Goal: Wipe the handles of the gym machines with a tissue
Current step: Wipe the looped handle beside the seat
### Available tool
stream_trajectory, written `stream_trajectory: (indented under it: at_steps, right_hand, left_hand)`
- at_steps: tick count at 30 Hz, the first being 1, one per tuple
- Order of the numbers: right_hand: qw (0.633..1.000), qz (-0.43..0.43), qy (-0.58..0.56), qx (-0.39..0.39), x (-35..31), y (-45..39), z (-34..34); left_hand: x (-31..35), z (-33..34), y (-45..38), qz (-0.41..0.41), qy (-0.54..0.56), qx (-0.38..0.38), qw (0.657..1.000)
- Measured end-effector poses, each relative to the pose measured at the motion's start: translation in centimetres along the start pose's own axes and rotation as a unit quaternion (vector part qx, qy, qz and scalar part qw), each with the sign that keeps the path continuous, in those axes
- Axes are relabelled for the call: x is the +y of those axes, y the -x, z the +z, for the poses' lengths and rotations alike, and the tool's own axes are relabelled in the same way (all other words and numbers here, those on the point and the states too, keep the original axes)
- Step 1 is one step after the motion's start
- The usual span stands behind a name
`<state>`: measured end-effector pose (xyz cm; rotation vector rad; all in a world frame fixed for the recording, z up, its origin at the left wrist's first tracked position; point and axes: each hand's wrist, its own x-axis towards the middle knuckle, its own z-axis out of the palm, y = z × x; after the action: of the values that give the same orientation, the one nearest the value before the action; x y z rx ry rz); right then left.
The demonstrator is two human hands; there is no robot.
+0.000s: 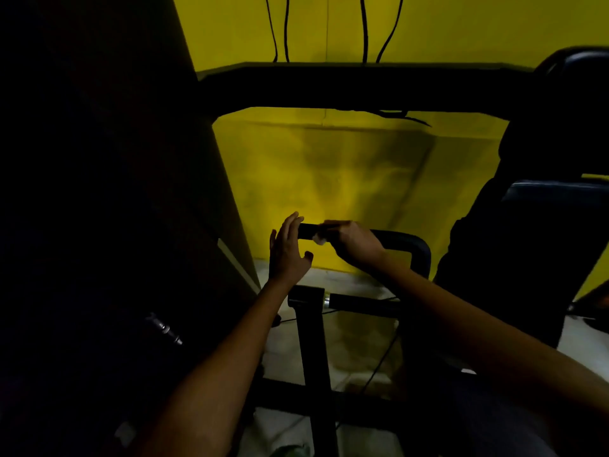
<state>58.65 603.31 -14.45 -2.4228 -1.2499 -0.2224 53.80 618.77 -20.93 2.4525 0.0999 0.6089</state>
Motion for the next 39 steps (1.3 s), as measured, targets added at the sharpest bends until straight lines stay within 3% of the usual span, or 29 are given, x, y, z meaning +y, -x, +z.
stream_trajectory:
  at_steps: [5,11,15,19,23,27,30,33,36,39]
  right_hand:
    - [0.998,0.052,-0.015,-0.019,-3.3,-3.7,1.6]
    - [0.994,-0.057,0.061,-0.065,0.2,-0.3,-0.4]
    - [0.993,-0.017,0.070,-0.093,-0.4,-1.7,-0.5]
    - [0.997,-0.002,0.004,-0.080,-2.0,-3.0,-0.3]
    - [0.998,-0.021,0.002,-0.063,0.6,-0.2,-1.3]
    - [0.996,0.060,-0.049,-0.037,2.7,0.7,-2.3]
    - [0.988,0.144,-0.003,-0.055,0.4,-1.2,-2.3]
    - [0.988,0.142,0.017,-0.053,-1.4,-0.8,-1.9]
    - [0.994,0.107,-0.019,-0.028,0.0,2.2,-2.8]
    - [0.991,0.127,-0.051,-0.007,1.0,2.7,-3.8]
  left_hand:
    - [0.0,-1.5,-0.5,-0.049,0.008,-0.071,0.996]
    - [-0.2,-1.6,-1.1,-0.058,0.094,-0.096,0.989]
    - [-0.2,-1.6,-1.3,-0.066,0.071,-0.121,0.988]
    - [-0.3,-1.1,-1.2,-0.079,0.044,-0.106,0.990]
    - [-0.1,-1.0,-0.9,-0.074,-0.009,-0.099,0.992]
    - [1.0,-1.2,-1.1,-0.099,-0.006,-0.096,0.990]
    - [1.9,-1.8,-2.3,-0.108,-0.044,-0.087,0.989]
    - [2.7,-2.0,-3.1,-0.093,-0.062,-0.071,0.991]
    - [2.6,-1.5,-2.7,-0.056,-0.022,-0.057,0.997]
    - [2.2,-1.0,-1.5,-0.005,-0.062,-0.045,0.997]
